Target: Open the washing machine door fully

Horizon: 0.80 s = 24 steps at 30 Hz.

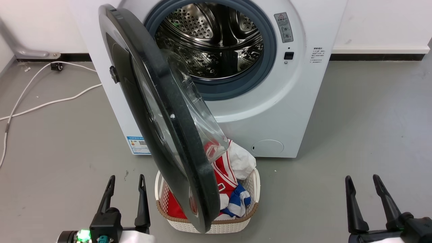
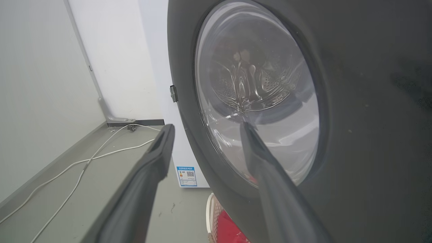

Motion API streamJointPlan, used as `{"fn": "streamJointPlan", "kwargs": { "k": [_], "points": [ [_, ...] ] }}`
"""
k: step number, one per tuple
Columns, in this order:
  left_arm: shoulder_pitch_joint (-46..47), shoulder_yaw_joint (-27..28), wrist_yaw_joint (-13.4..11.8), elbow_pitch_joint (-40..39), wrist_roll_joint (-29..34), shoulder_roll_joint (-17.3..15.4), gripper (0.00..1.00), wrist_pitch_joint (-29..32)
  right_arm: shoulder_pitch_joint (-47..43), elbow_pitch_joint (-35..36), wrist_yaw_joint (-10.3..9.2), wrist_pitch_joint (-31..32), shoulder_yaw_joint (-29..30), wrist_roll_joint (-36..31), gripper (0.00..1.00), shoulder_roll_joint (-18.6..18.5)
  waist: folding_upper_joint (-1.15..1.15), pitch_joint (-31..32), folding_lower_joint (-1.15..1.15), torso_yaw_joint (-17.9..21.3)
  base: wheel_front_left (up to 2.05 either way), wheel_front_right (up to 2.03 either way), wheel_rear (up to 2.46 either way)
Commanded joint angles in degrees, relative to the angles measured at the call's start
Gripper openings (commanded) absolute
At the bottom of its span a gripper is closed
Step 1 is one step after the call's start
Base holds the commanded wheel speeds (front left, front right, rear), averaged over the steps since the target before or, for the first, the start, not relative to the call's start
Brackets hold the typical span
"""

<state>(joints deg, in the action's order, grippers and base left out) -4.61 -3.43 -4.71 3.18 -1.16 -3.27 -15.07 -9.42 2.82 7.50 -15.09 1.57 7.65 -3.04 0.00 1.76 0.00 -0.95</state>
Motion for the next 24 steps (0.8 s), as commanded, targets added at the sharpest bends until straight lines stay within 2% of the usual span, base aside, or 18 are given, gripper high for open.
{"fn": "streamJointPlan", "kwargs": {
  "k": [1,16,17,18,24],
  "points": [
    [-0.86,0.07,-0.14,-0.20,0.38,-0.04,1.00,-0.16,-0.59,-0.18,-0.02,-0.10,0.19,0.57,1.00,0.24,0.00,-0.02,0.00,0.01,0.00,0.00,0.00],
    [-1.03,0.12,-0.20,0.22,-0.17,0.09,1.00,-0.16,-0.38,-1.51,-0.01,-0.09,0.20,1.52,1.00,0.27,0.00,-0.10,0.00,-0.36,0.00,0.00,0.00],
    [-0.98,0.24,-0.27,0.26,-0.38,0.10,0.55,-0.16,-0.36,-1.55,-0.01,-0.10,0.18,1.59,1.00,0.27,0.00,-0.10,0.00,-0.40,0.00,0.00,0.00],
    [-0.94,0.43,-0.55,0.21,-0.45,0.10,0.00,-0.16,-0.33,-1.59,-0.01,-0.10,0.18,1.64,1.00,0.27,0.00,-0.11,0.00,-0.43,0.00,0.00,0.00],
    [-0.45,0.85,-0.72,0.39,-0.24,0.14,0.00,-0.16,-0.01,-1.84,-0.01,-0.10,0.04,1.65,1.00,0.27,0.00,-0.12,0.00,-0.51,0.00,0.00,0.00]
  ]
}}
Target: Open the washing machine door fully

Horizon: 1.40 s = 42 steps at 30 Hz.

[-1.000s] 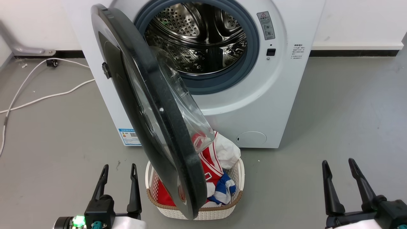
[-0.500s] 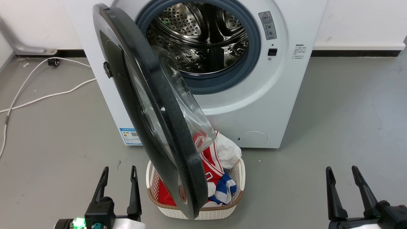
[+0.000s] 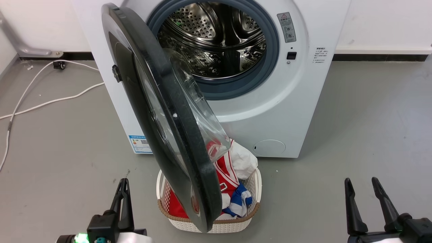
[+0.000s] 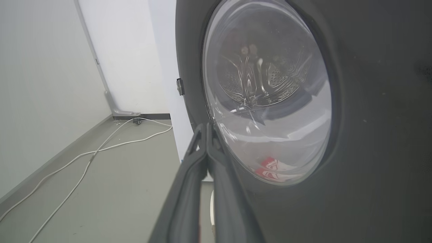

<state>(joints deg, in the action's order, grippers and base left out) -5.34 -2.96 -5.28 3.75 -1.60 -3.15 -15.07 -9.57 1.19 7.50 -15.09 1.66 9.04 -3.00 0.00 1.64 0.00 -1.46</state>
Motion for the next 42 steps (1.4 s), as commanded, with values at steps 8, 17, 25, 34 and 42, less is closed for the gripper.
{"fn": "streamJointPlan", "kwargs": {
  "k": [8,17,25,34,42],
  "points": [
    [3.92,2.41,-0.73,-4.36,0.65,-1.06,0.00,-0.16,0.47,-0.09,-0.01,-0.10,-0.06,0.19,1.00,0.23,0.00,-0.09,0.00,-0.29,0.00,0.00,0.00],
    [9.41,0.12,-1.01,-15.68,3.60,-2.47,0.00,-0.16,0.95,-0.20,-0.01,-0.10,-0.71,-0.07,1.00,0.22,0.00,-0.30,0.00,-0.13,0.00,0.00,0.00],
    [14.07,-7.56,0.11,-23.43,5.00,-1.79,0.00,-0.15,1.24,-0.38,-0.01,-0.10,-1.05,0.06,1.00,0.23,0.00,-0.70,0.00,-0.17,0.00,0.00,0.00],
    [19.49,-21.46,2.83,-24.98,5.04,-0.63,0.00,-0.14,1.57,-0.83,-0.01,-0.10,-1.91,-0.22,1.00,0.23,0.00,-1.20,0.00,0.25,0.00,0.00,0.00],
    [20.93,-29.37,3.62,-22.64,4.13,-0.17,0.00,-0.14,1.64,-1.10,-0.01,-0.10,-2.32,-0.33,1.00,0.23,0.00,-1.68,0.00,0.56,0.00,0.00,0.00]
  ]
}}
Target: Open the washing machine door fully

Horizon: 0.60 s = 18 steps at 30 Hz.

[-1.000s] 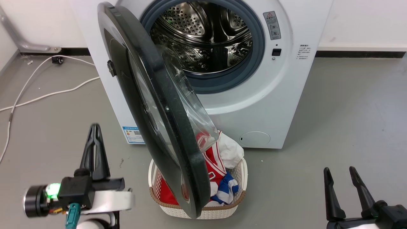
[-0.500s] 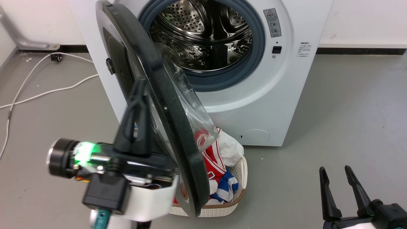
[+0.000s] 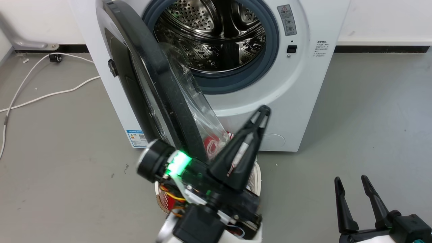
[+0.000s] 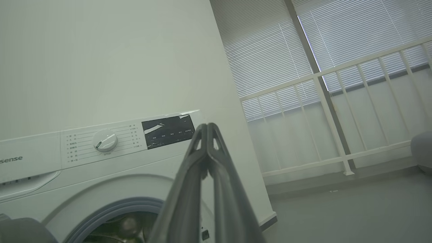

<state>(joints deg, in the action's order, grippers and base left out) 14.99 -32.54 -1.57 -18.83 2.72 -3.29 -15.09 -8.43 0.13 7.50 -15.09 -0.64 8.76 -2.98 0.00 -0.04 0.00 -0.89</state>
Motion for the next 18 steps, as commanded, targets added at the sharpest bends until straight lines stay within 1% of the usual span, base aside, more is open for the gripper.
{"fn": "streamJointPlan", "kwargs": {
  "k": [1,9,12,18],
  "points": [
    [0.64,-0.43,-0.03,0.24,-0.36,0.02,0.00,-0.12,0.54,-0.06,-0.01,-0.10,-0.06,-0.06,1.00,0.21,0.00,-0.07,0.00,0.01,0.00,0.00,0.00],
    [-0.19,-7.14,0.36,3.65,-1.28,0.22,0.00,-0.12,0.68,-0.36,-0.01,-0.10,-0.37,-0.35,1.00,0.21,0.00,-0.55,0.00,-0.48,0.00,0.00,0.00],
    [-0.77,-8.73,0.39,4.99,-1.34,0.24,0.00,-0.12,0.70,-0.52,-0.01,-0.10,-0.42,-0.40,1.00,0.21,0.00,-0.62,0.00,-0.70,0.00,0.00,0.00],
    [-2.33,-10.15,-0.02,7.55,-2.15,-0.14,0.00,-0.12,1.00,-0.81,-0.01,-0.10,-0.54,-0.62,1.00,0.21,0.00,-0.90,0.00,-1.09,0.00,0.00,0.00]
  ]
}}
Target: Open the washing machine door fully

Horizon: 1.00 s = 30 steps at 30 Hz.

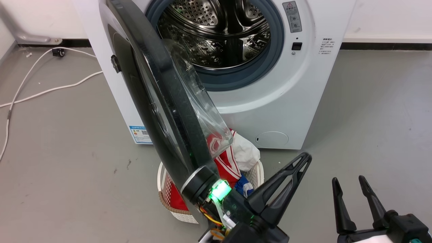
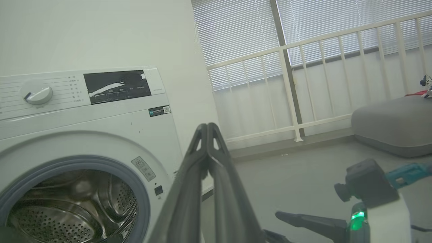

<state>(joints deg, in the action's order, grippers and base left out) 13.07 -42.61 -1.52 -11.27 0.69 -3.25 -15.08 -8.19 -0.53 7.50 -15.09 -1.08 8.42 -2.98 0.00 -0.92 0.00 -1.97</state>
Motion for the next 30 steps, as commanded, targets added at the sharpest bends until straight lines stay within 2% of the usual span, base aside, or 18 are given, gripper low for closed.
{"fn": "streamJointPlan", "kwargs": {
  "k": [1,18,30],
  "points": [
    [-0.57,-0.16,-0.13,0.36,-0.36,-0.27,0.00,-0.14,0.85,-0.17,-0.01,-0.10,-0.10,-0.31,1.00,0.21,0.00,-0.11,0.00,-0.09,0.00,0.00,0.00],
    [-6.00,-0.09,-0.21,9.69,-2.96,-2.43,0.00,-0.13,1.92,-1.45,-0.01,-0.10,-0.44,-0.42,1.00,0.20,0.00,-1.55,0.00,-0.69,0.00,0.00,0.00],
    [-6.82,5.50,-1.51,14.24,-4.42,-3.65,0.00,-0.13,2.18,-2.21,-0.01,-0.10,-0.17,-0.74,1.00,0.20,0.00,-2.05,0.00,-1.14,0.00,0.00,0.00]
  ]
}}
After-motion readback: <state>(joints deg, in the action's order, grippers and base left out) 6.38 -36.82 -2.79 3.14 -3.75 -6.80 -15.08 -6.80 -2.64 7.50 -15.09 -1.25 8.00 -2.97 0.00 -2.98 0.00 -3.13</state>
